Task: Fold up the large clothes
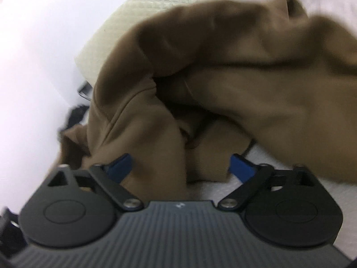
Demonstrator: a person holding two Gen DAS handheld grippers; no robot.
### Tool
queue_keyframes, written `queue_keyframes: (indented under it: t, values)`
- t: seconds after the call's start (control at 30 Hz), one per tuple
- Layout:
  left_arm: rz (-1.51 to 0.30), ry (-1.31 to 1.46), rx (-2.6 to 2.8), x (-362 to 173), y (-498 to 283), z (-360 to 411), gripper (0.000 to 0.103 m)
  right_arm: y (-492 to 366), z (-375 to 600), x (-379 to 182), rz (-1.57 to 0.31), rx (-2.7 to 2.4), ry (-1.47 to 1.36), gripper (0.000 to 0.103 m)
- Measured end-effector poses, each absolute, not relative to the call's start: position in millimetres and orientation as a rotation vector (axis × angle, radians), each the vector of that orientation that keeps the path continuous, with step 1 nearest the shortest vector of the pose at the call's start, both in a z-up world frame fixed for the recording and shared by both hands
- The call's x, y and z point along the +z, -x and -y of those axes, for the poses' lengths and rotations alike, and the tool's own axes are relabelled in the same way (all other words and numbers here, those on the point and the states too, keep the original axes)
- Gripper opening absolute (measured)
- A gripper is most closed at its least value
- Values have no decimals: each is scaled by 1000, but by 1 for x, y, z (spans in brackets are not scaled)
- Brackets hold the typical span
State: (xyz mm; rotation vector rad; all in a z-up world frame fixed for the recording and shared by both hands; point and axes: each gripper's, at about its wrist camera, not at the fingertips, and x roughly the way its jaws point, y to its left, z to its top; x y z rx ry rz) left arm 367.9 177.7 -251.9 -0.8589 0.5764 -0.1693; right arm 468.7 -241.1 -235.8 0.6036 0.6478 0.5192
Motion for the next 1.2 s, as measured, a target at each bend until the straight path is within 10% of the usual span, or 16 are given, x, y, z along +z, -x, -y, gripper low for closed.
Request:
queue_keyframes:
  t: [0.43,1.2]
  values:
    - [-433,887,-363,-232,-352,-176,93,-503,214,-264,-800,828,-818,101]
    - [-323,997,-684,-209,-283,-178,93,-387,281,-154,-430,1179,-1095,101]
